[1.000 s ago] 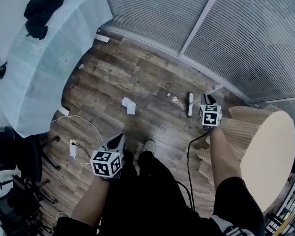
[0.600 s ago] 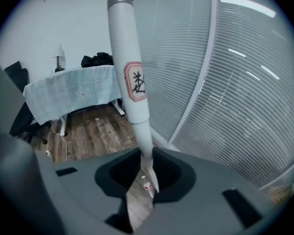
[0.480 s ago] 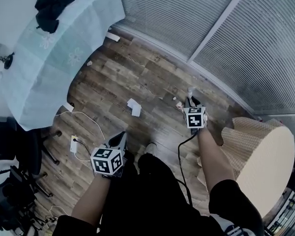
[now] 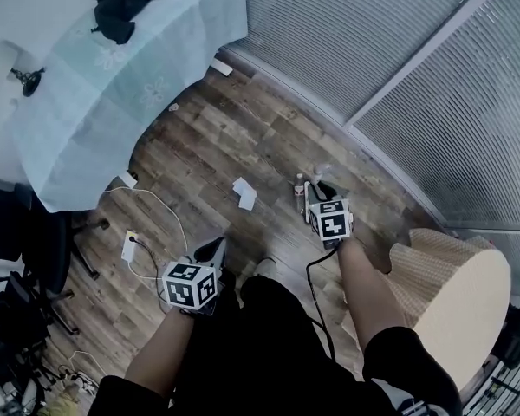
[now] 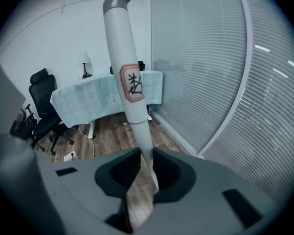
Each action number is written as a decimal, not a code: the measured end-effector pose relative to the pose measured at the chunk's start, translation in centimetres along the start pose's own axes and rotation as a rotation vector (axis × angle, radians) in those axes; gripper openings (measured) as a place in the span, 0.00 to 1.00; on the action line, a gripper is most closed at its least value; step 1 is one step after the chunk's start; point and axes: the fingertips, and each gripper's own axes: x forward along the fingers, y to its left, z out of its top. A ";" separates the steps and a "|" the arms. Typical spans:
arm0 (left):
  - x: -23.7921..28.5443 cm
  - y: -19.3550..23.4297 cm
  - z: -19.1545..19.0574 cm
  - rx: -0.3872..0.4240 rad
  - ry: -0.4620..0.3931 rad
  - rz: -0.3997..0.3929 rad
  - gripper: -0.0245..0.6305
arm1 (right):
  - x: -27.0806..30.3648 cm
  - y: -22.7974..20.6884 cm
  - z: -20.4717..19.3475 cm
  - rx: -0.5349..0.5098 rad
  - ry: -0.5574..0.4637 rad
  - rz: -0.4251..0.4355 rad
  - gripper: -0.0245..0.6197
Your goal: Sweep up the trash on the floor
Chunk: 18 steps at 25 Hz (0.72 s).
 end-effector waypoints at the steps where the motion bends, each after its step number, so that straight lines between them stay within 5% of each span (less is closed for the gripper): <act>1: -0.3 0.1 0.0 0.000 -0.001 -0.005 0.03 | -0.1 0.9 0.3 -0.005 -0.005 0.011 0.17; 18: -5.6 4.4 1.9 0.022 -0.077 -0.027 0.03 | -5.6 9.0 6.6 0.065 -0.170 -0.028 0.16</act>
